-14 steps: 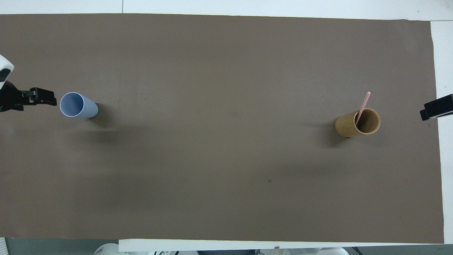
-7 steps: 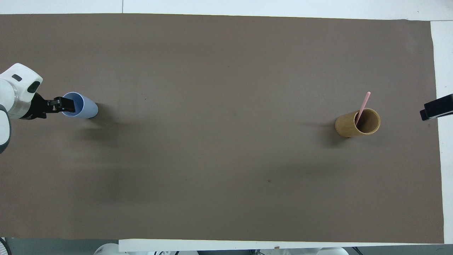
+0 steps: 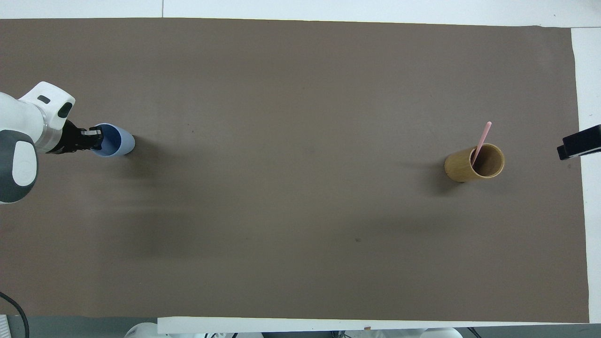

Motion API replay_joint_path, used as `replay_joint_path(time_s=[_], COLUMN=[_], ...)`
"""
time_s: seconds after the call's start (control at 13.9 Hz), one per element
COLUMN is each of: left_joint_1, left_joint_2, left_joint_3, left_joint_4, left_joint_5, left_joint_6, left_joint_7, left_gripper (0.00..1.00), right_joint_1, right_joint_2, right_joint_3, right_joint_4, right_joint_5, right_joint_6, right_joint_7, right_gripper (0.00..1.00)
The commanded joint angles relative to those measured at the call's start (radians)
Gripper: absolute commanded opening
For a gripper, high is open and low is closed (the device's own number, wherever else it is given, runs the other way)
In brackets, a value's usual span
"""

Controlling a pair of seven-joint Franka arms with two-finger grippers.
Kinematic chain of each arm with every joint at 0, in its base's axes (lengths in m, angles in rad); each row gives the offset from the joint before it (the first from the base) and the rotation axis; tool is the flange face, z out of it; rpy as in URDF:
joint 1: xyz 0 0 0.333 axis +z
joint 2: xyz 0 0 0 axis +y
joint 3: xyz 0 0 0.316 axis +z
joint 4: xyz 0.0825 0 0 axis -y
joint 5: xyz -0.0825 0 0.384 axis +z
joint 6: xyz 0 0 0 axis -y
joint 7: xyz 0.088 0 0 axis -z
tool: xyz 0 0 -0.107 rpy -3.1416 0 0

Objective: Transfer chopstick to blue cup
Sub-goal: 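Lift and carry the blue cup toward the table center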

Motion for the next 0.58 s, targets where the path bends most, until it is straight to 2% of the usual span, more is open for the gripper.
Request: replay_joint_path(time_s=[0.0, 0.22, 0.36, 0.5], left_joint_1=[-0.127, -0.354, -0.515, -0.656], left_joint_2=[0.022, 0.031, 0.026, 0.058], left_joint_3=[0.009, 0.009, 0.008, 0.006], left_joint_4=[0.057, 0.088, 0.107, 0.113], left_joint_5=[0.016, 0.016, 0.016, 0.010], left_joint_6=[0.001, -0.015, -0.086, -0.091], left_joint_7=[-0.093, -0.288, -0.392, -0.527], left_gripper=[0.00, 0.00, 0.00, 0.00], right_joint_1=[-0.007, -0.007, -0.019, -0.024], right_joint_2=[-0.018, -0.018, -0.018, -0.018], right_joint_3=[0.004, 0.002, -0.006, -0.009], right_joint_4=[-0.018, -0.018, -0.018, -0.018], right_joint_5=[0.012, 0.012, 0.012, 0.012], right_joint_6=[-0.007, -0.007, -0.007, -0.006], right_joint_7=[0.004, 0.005, 0.005, 0.007], right_gripper=[1.00, 1.00, 1.00, 1.00])
